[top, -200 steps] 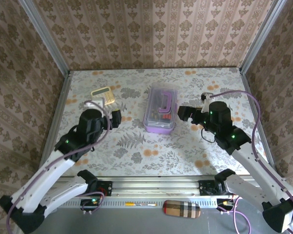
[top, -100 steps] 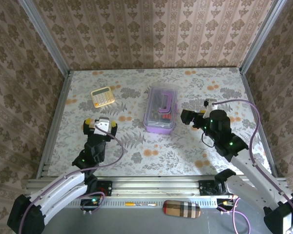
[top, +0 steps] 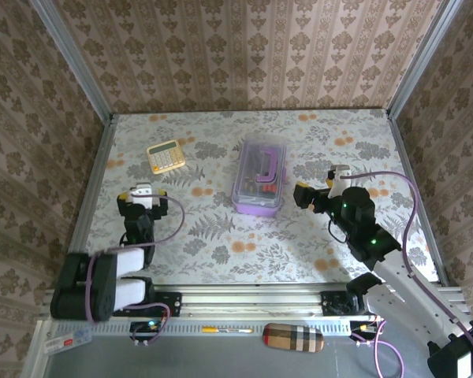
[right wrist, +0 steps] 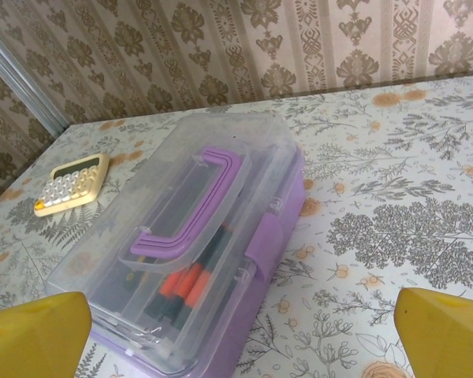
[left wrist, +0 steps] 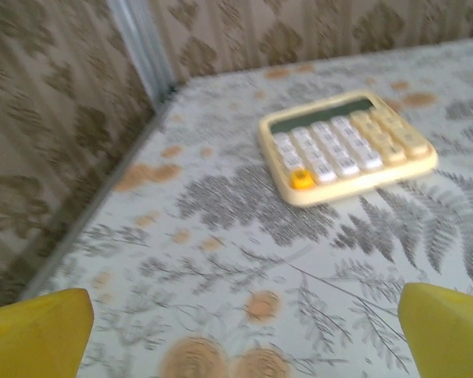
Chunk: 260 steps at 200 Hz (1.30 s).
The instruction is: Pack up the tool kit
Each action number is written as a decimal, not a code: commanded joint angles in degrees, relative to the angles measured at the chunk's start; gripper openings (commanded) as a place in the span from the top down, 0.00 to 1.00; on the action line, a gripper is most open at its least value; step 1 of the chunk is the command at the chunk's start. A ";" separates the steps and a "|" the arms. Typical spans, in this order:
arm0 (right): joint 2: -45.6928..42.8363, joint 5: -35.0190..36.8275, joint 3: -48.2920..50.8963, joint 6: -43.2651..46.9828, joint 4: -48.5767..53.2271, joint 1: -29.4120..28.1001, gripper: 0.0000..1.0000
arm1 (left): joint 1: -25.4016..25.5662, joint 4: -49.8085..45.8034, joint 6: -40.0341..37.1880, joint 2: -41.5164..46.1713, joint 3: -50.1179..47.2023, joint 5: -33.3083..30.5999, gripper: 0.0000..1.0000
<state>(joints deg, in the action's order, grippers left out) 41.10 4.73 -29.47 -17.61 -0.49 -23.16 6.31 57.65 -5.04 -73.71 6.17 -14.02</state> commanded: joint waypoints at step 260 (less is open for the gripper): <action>38.26 0.62 15.06 24.81 -58.43 14.47 0.00 | -1.47 -0.61 1.00 -15.85 14.48 -0.08 0.00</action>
<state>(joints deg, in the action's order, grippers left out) 78.26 -1.02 -15.42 11.46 -50.92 -10.00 5.10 56.95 -5.52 -90.35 20.05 -13.50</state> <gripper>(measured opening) 0.999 0.999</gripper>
